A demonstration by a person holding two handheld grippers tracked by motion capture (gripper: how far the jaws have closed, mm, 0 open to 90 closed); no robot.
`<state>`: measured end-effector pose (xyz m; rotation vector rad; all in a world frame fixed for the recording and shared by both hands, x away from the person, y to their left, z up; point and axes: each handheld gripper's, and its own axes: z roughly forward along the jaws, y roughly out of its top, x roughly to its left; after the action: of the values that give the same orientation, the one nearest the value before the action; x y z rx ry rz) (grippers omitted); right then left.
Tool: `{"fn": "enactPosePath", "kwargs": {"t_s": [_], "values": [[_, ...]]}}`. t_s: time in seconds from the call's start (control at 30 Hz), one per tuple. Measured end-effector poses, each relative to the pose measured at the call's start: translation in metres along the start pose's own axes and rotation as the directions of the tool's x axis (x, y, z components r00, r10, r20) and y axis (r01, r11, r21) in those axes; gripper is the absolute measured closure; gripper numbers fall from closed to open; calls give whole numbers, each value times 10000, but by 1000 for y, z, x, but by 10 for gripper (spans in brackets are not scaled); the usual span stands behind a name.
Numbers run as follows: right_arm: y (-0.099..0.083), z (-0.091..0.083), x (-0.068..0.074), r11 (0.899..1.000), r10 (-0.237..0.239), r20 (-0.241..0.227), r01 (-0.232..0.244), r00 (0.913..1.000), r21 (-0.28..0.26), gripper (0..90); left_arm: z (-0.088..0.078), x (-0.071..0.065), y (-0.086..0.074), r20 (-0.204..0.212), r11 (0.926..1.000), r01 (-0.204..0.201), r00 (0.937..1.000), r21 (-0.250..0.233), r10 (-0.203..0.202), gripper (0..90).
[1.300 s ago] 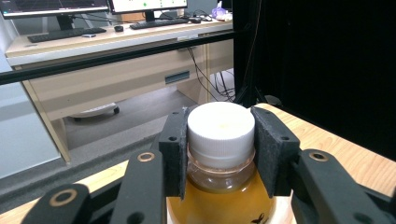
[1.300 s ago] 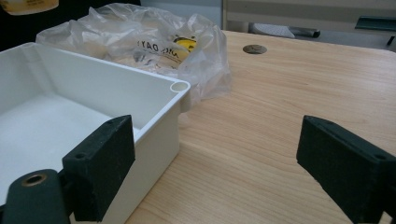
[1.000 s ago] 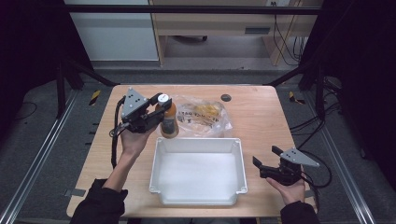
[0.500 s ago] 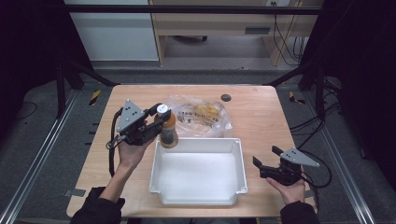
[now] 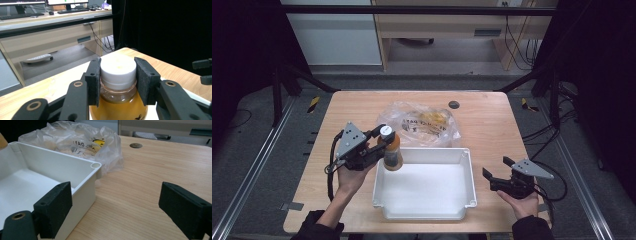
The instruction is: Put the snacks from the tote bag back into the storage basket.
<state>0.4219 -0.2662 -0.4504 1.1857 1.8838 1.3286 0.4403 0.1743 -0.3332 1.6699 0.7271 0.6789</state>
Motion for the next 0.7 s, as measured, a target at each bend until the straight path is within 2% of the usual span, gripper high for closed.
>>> {"fn": "enactPosePath", "kwargs": {"t_s": [0.43, 0.7], "values": [[0, 0, 0, 10000, -7, 15, 7, 10000, 10, 117, -7, -6, -21, 94, 9995, -40, 9999, 322, 37, 590], [0, 0, 0, 10000, -44, 53, 43, 10000, 49, 117, -9, -6, -34, 51, 9983, 119, 9999, 568, -122, 589]]}}
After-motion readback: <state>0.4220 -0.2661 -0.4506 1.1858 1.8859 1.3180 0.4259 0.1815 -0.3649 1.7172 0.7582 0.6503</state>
